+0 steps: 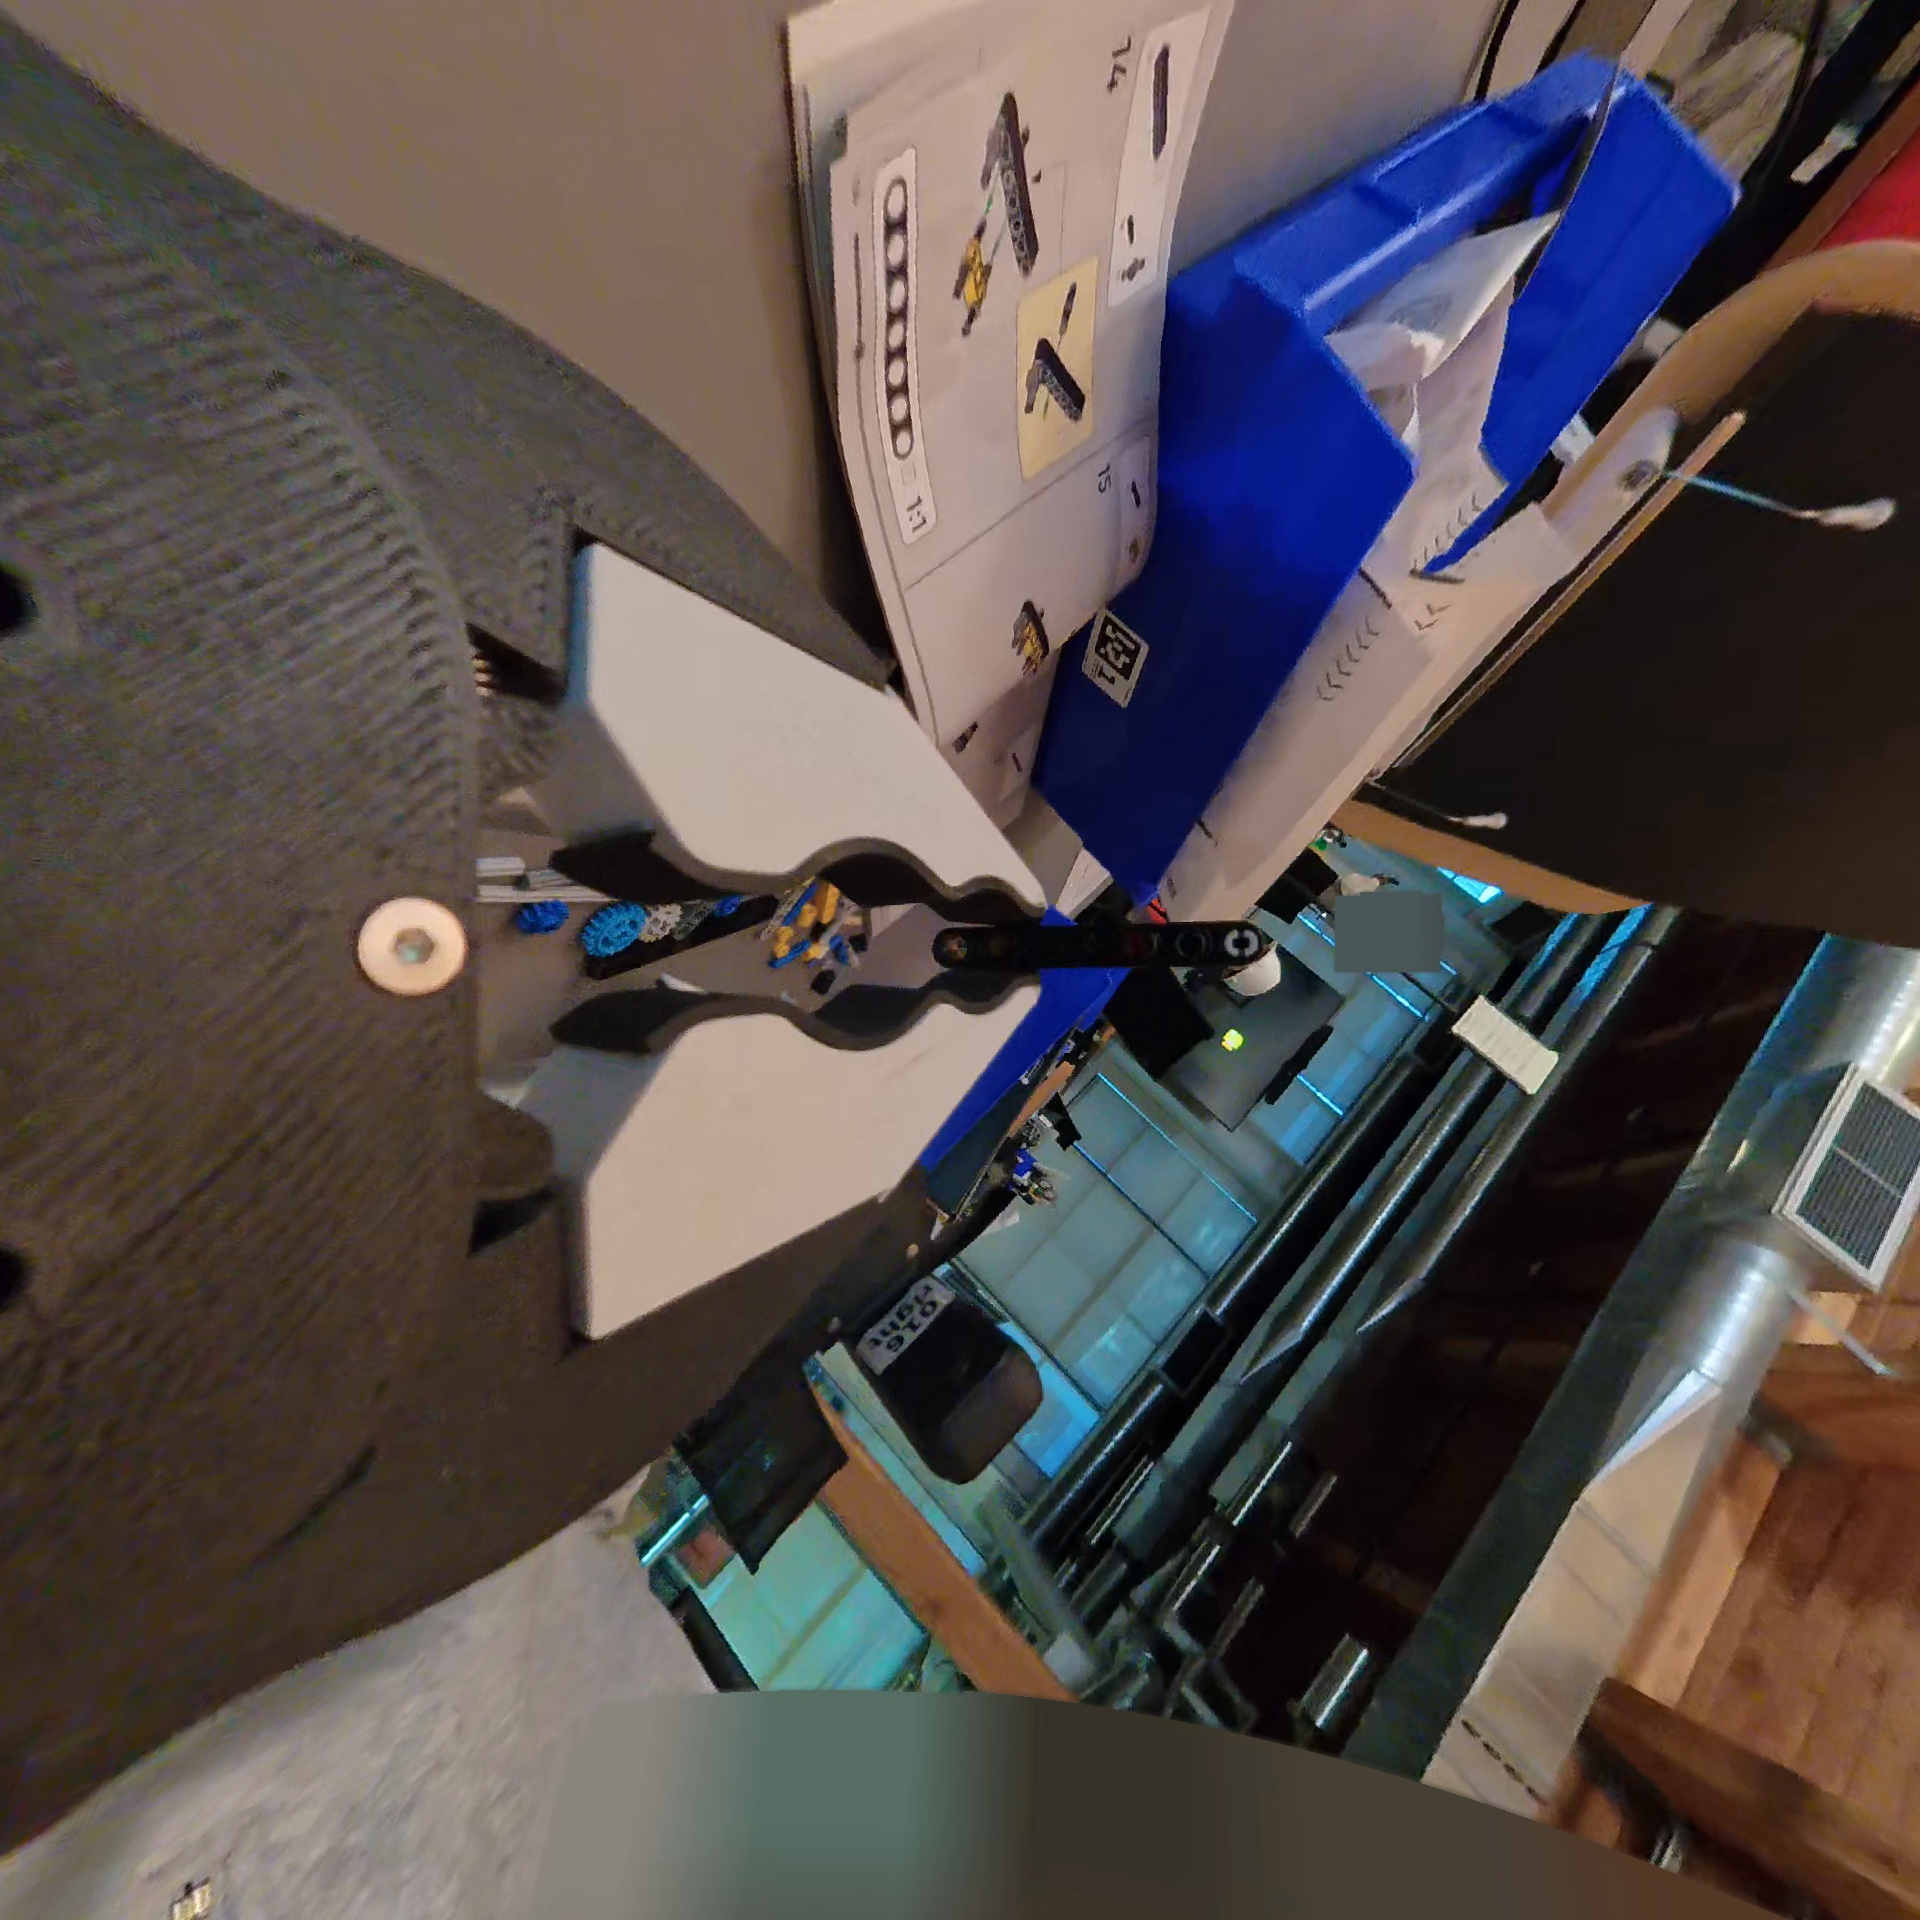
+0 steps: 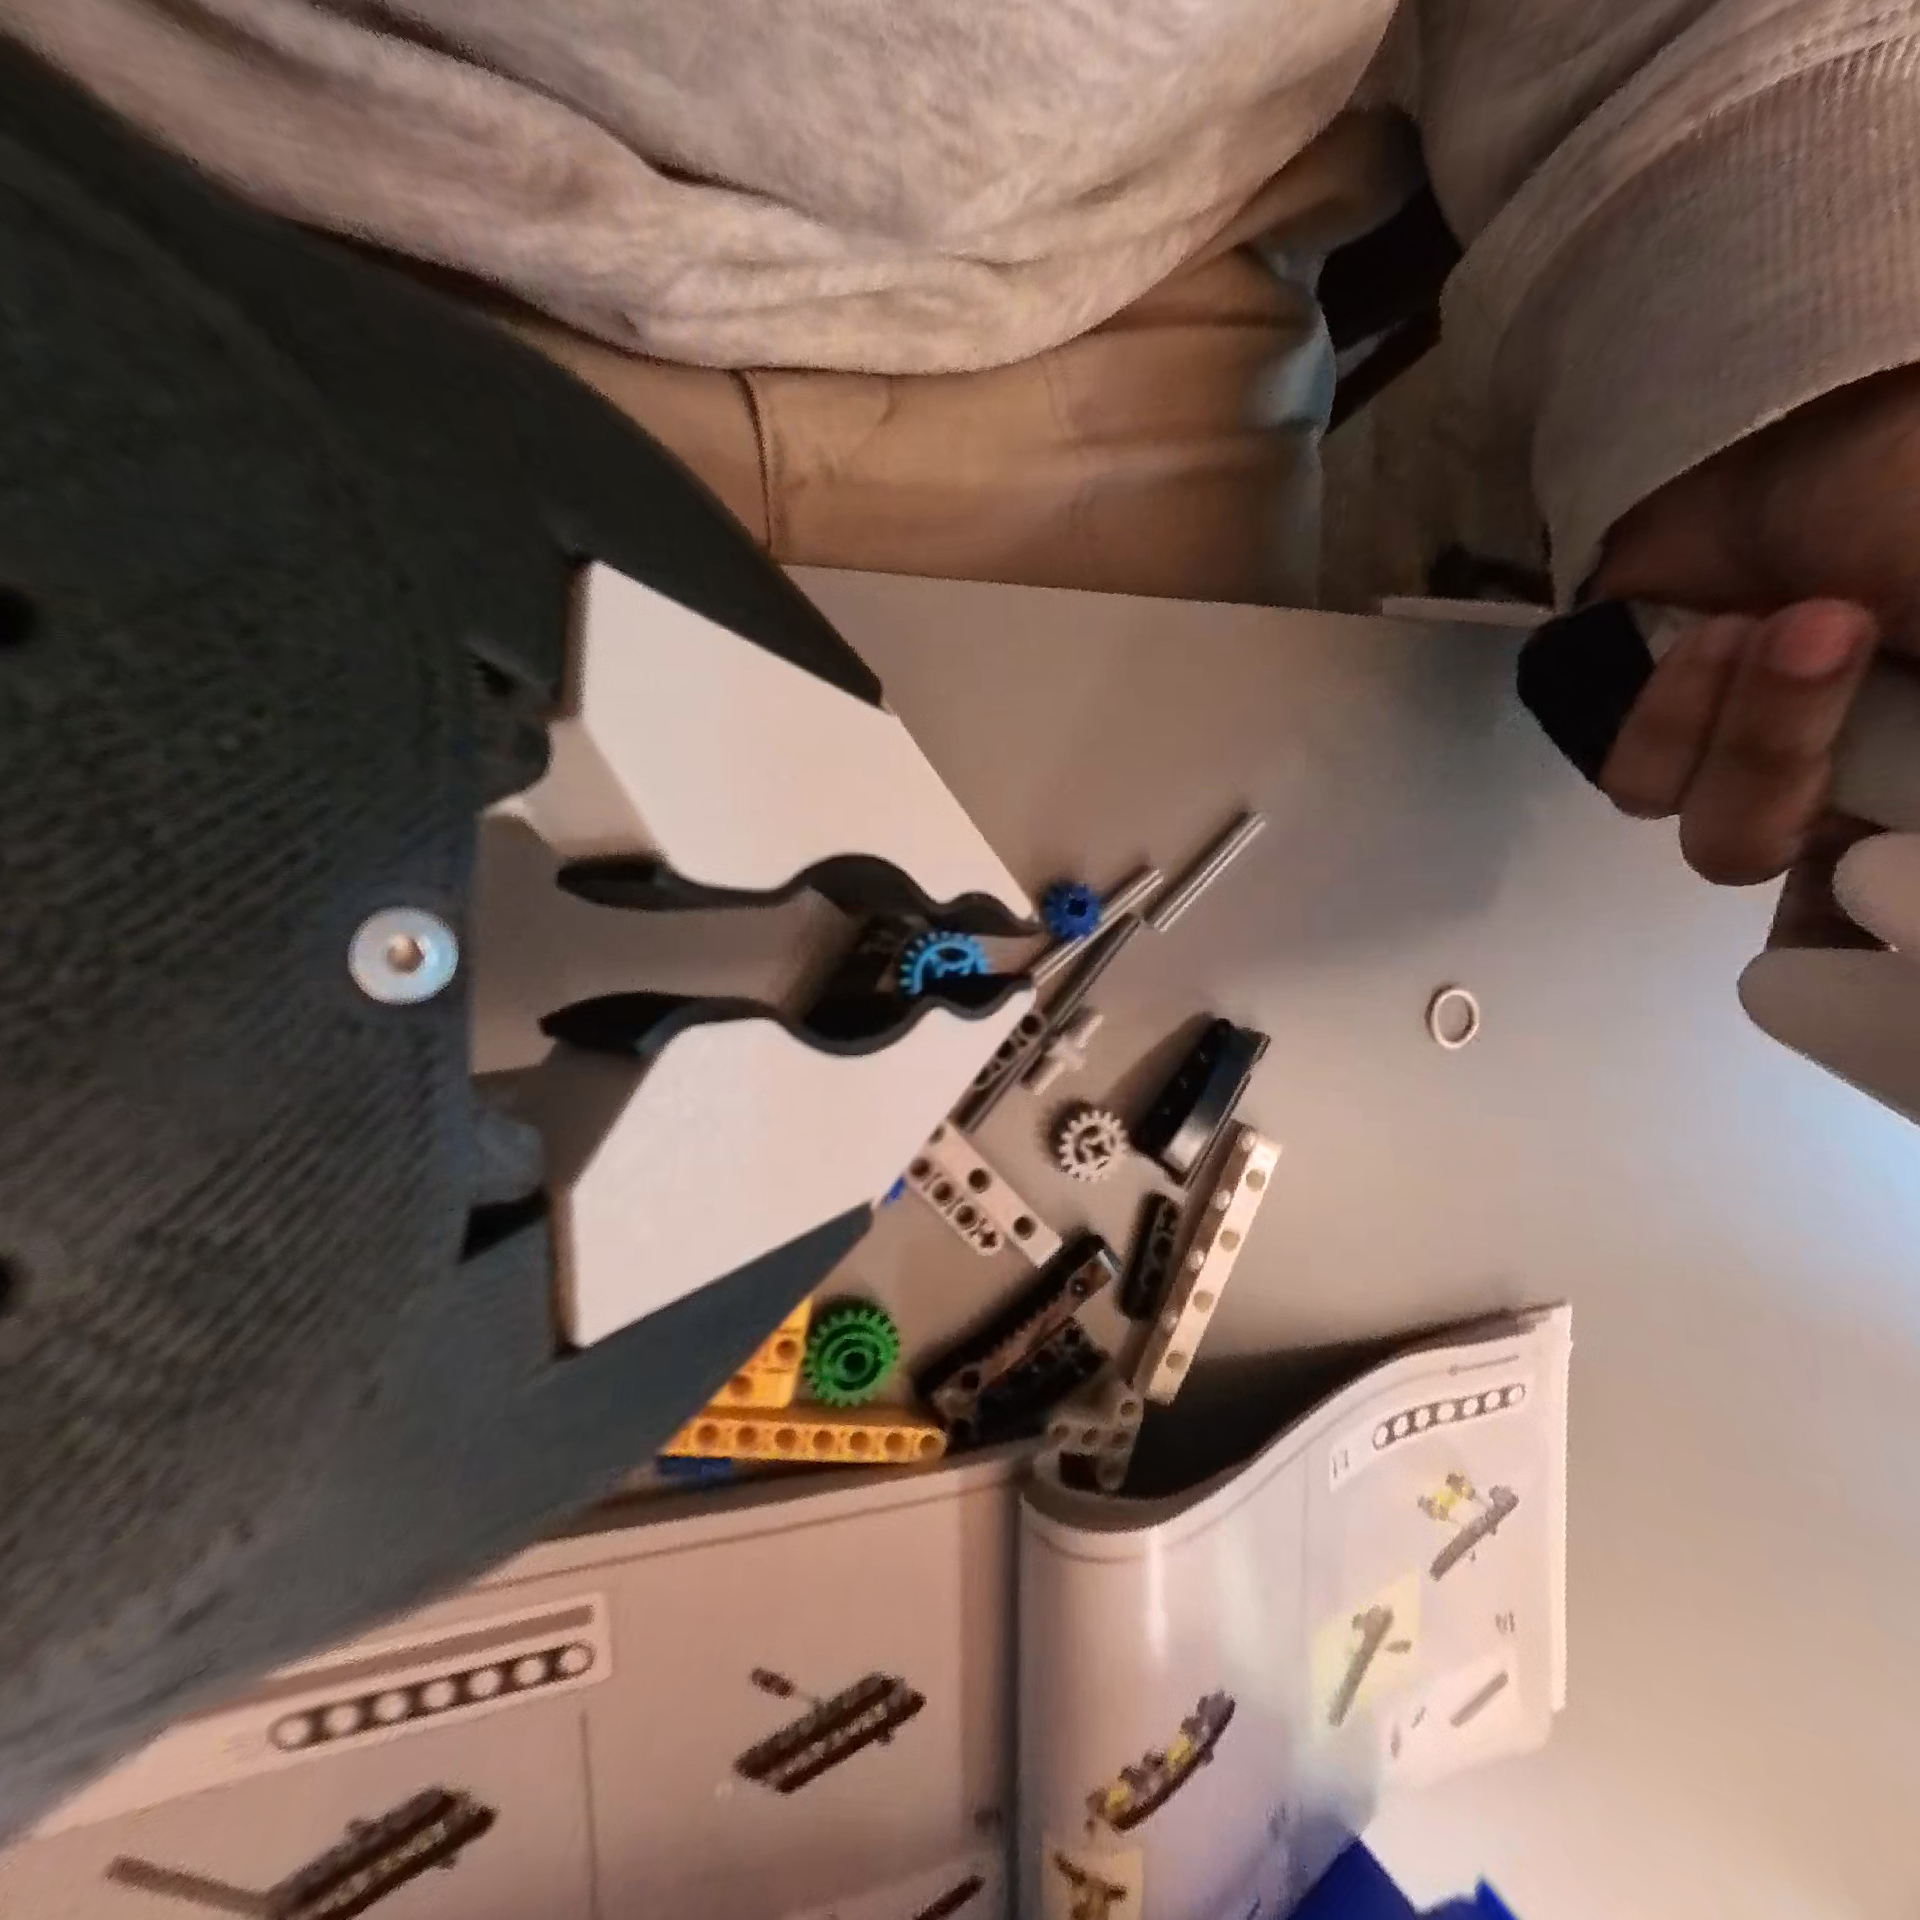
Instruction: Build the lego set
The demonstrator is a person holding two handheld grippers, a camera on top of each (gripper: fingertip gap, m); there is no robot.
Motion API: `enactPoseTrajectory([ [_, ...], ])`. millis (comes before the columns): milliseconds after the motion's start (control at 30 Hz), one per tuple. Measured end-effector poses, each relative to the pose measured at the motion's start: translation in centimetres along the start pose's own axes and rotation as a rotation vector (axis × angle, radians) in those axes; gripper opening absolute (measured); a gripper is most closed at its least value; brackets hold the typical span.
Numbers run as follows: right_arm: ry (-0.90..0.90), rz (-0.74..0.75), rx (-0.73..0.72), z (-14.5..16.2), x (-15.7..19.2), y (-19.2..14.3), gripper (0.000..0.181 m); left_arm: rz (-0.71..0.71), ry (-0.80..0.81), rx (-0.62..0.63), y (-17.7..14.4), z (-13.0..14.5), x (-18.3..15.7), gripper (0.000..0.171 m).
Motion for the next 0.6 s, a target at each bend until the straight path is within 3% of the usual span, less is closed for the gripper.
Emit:
enactPoseTrajectory([
  [467,-0.119,-0.092,0.148,-2.0,1.9,4.6,0.005,0.001,-0.129,-0.028,-1.1,0.3,2.1,0.007],
  [600,-0.158,-0.073,0.220,-1.4,1.7,4.9,0.005,-0.001,-0.144,-0.040,-1.3,0.1,2.3,0.007],
])
Point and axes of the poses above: each gripper's, where its closed fingertips meet, y out along the fingers, z out of its underside, x = y × z across the jaws, the point moved 1 cm from there along -y, back along the fingers, and after that the axes turned 15 degrees about y, right-handed, at the moved point
